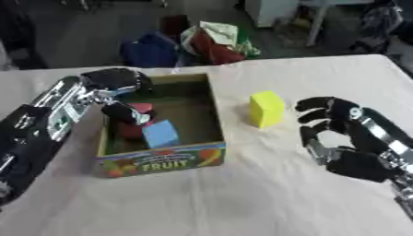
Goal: Pick up objects on the table and place them in the box.
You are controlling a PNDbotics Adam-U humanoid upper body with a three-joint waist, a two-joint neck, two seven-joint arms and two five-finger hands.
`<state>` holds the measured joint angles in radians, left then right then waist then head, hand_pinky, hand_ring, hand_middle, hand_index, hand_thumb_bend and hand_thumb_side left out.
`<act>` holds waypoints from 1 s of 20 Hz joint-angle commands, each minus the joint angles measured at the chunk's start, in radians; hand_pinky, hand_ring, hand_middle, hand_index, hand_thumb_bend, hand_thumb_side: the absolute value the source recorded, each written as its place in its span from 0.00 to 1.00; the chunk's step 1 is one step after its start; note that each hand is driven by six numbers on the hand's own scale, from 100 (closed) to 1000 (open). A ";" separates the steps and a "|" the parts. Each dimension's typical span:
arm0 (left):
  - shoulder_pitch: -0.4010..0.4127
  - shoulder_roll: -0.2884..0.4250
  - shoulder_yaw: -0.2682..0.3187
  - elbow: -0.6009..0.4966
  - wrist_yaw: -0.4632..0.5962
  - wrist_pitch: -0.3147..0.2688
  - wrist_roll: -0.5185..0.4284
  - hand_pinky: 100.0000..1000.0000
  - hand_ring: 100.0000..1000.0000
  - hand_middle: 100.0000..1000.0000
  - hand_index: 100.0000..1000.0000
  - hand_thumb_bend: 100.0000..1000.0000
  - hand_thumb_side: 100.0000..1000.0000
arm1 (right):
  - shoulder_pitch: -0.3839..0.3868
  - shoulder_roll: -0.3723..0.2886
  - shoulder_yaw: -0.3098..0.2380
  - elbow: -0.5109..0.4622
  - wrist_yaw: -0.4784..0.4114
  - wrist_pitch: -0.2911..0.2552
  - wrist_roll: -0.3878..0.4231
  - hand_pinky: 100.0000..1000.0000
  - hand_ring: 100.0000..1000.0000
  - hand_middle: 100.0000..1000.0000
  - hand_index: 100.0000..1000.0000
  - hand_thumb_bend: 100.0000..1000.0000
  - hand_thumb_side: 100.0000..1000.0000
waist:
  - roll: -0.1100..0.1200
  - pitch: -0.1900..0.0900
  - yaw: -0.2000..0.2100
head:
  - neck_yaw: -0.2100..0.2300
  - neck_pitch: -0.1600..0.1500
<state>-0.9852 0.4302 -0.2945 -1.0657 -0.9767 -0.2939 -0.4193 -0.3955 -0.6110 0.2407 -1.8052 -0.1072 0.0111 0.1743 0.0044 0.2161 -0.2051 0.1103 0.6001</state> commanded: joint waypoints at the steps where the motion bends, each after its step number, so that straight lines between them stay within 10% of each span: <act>1: -0.016 0.050 0.031 -0.068 0.046 0.032 0.031 0.73 0.69 0.71 0.82 0.29 0.68 | -0.011 -0.023 -0.014 -0.001 0.001 0.000 -0.004 0.62 0.74 0.75 0.83 0.00 0.17 | -0.005 -0.021 0.006 | -0.008 -0.007; 9: 0.047 0.139 0.087 -0.273 0.276 0.120 0.126 0.70 0.65 0.68 0.81 0.35 0.79 | -0.040 -0.095 -0.027 0.005 0.024 0.005 0.008 0.63 0.75 0.77 0.84 0.05 0.18 | -0.021 -0.038 0.060 | -0.035 0.008; 20: 0.329 0.210 0.194 -0.626 0.616 0.280 0.277 0.66 0.60 0.63 0.80 0.28 0.81 | -0.139 -0.211 -0.024 0.126 0.135 -0.015 0.063 0.67 0.81 0.81 0.86 0.21 0.20 | -0.047 -0.040 0.172 | -0.099 0.023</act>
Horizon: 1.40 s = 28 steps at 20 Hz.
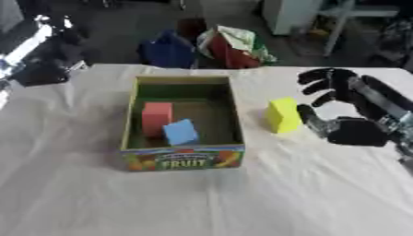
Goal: Pick up objects on the table and place them in the box.
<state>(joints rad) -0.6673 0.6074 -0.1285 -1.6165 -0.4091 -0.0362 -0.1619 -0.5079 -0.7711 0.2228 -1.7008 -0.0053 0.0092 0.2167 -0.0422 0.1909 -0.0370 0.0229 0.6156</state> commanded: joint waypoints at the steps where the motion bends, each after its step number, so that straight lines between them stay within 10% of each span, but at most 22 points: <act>1: 0.031 0.030 0.033 -0.101 0.065 0.028 0.025 0.66 0.59 0.63 0.80 0.28 0.82 | -0.035 -0.056 -0.002 0.034 0.048 -0.022 0.035 0.68 0.82 0.82 0.87 0.25 0.20 | -0.002 -0.013 0.014 | -0.016 0.008; 10: 0.146 0.005 0.072 -0.224 0.143 0.064 0.047 0.65 0.58 0.62 0.80 0.27 0.83 | -0.103 -0.061 0.007 0.213 0.292 -0.139 0.229 0.83 0.98 0.96 0.94 0.57 0.15 | -0.016 0.002 0.071 | -0.069 0.011; 28: 0.196 -0.004 0.085 -0.266 0.152 0.073 0.051 0.64 0.57 0.60 0.80 0.25 0.84 | -0.170 -0.039 -0.090 0.535 0.520 -0.187 0.165 0.85 0.98 0.95 0.93 0.47 0.05 | -0.019 0.015 0.124 | -0.127 0.008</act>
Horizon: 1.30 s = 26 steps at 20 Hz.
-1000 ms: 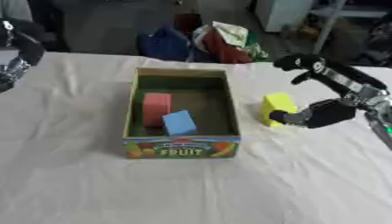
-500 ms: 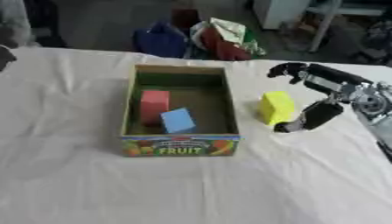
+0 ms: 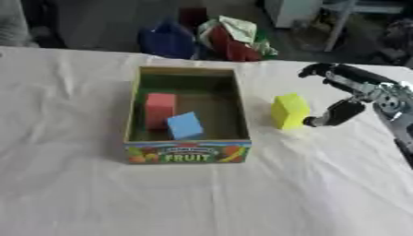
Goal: Pick up objects on the table and place them in the box.
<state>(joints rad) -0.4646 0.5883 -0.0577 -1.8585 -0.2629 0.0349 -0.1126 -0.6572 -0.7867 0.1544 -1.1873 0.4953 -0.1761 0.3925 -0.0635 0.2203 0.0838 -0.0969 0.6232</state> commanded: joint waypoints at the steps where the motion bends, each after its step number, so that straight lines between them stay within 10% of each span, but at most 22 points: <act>1: -0.006 0.015 0.014 -0.025 0.007 0.001 0.001 0.64 0.57 0.60 0.80 0.25 0.84 | -0.023 -0.023 -0.022 0.030 0.026 -0.003 -0.012 0.85 0.98 0.95 0.93 0.47 0.05 | 0.003 -0.014 0.006 | -0.010 -0.001; 26: -0.015 0.006 0.007 -0.049 0.017 -0.001 -0.006 0.64 0.57 0.59 0.80 0.21 0.85 | -0.079 0.044 -0.060 0.231 0.122 -0.002 -0.088 0.82 0.94 0.91 0.90 0.40 0.01 | 0.012 0.011 0.061 | -0.055 0.001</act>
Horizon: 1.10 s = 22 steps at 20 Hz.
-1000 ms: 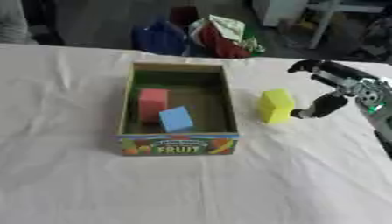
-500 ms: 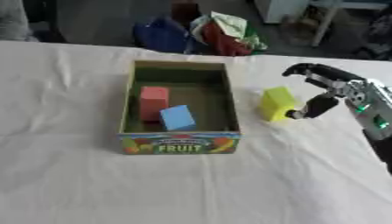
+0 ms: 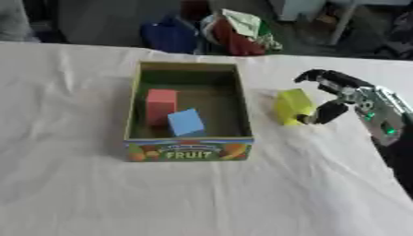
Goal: Pick up objects on the table and place them in the box.
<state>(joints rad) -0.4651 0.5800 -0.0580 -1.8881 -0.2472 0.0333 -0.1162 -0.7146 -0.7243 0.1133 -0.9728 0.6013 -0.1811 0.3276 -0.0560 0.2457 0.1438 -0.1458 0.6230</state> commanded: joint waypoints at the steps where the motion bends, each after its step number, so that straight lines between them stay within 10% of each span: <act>1: -0.014 0.014 0.007 -0.019 0.001 0.001 -0.003 0.64 0.57 0.59 0.80 0.21 0.85 | -0.024 -0.016 -0.022 0.026 0.022 0.004 -0.035 0.82 0.94 0.91 0.90 0.38 0.00 | 0.005 -0.013 0.002 | -0.007 0.002; 22: -0.010 0.010 0.005 -0.013 0.001 0.001 -0.007 0.64 0.57 0.59 0.80 0.18 0.86 | -0.024 -0.008 -0.020 0.009 0.052 -0.025 -0.125 0.71 0.82 0.57 0.60 0.21 0.00 | -0.001 -0.008 0.002 | -0.010 0.009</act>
<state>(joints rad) -0.4651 0.5720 -0.0582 -1.8881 -0.2471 0.0349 -0.1212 -0.7245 -0.7004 0.0992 -0.9381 0.6576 -0.2052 0.2116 -0.0586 0.2531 0.1470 -0.1536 0.6243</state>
